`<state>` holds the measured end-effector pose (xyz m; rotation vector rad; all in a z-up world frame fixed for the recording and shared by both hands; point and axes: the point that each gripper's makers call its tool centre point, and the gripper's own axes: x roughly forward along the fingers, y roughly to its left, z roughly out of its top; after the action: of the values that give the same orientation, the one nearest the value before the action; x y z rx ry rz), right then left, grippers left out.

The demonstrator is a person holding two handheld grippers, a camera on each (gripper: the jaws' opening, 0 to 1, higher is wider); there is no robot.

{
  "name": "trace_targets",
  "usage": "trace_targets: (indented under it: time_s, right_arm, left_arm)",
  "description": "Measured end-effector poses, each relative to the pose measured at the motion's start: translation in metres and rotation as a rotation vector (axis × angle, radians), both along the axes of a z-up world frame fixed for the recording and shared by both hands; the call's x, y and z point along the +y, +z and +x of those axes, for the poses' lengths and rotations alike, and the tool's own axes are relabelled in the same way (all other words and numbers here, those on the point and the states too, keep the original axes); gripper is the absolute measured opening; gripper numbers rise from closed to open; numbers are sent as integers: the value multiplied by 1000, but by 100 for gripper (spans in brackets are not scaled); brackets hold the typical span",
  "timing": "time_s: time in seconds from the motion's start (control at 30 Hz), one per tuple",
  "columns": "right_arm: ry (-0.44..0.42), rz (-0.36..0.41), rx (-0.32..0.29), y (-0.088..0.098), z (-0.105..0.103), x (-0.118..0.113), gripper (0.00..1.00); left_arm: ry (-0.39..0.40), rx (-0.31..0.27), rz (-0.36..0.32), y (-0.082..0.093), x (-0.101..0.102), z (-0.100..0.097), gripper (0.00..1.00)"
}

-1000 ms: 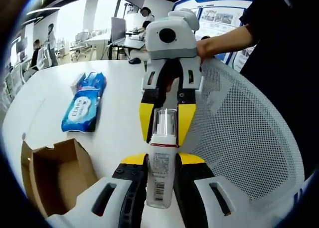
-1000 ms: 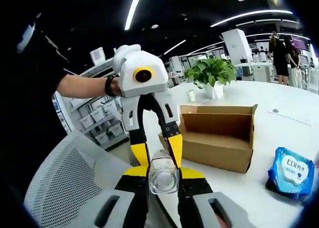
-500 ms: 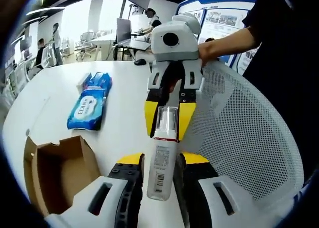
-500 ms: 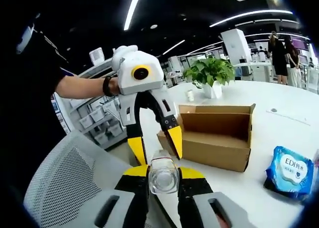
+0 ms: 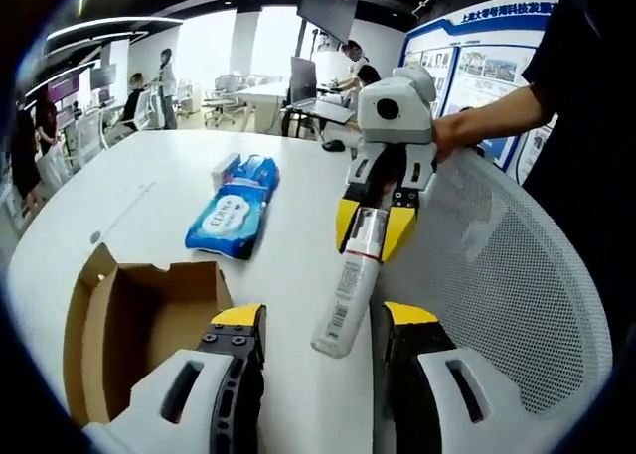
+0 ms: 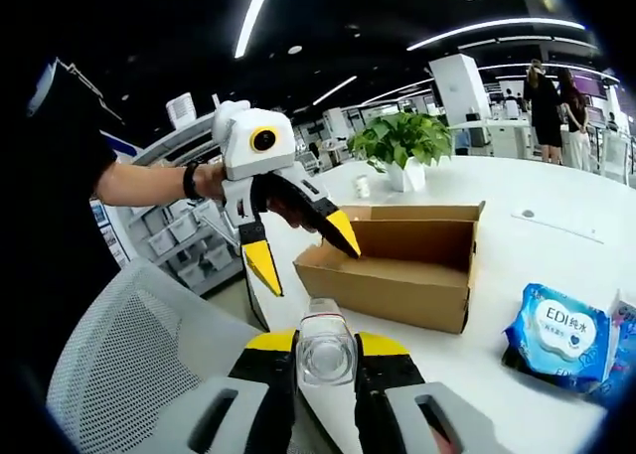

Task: Operate the shoe box by opening the lid, removing the specified soft item, and placing it in the target area until the item is outside and the box remains undamaged.

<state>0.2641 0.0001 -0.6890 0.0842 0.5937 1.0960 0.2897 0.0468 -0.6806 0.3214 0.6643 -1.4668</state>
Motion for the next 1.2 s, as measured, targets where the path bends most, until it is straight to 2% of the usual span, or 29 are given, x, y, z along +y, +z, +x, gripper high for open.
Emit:
trace_targets:
  time_s: [0.17,0.33,0.77,0.93,1.2]
  right_arm:
    - [-16,-16,-3,-1,3,-12,17]
    - [-27,-34,-4,-3,5,-25,17]
    - [-64,-55,0,-10,9,-55,17]
    - [-76,-59,1,-12,12,-66,17]
    - [-86,-70,4,-15,19,-86,17]
  left_arm:
    - [110,-5,-25,0,5,15,49]
    - [186,-6,-27,-4,9,24,49]
    - [352,0,-10,-19,24,34,51]
    - [406,16,-21,-20,24,35,52]
    - [449,24,-24,-23,20,32,51]
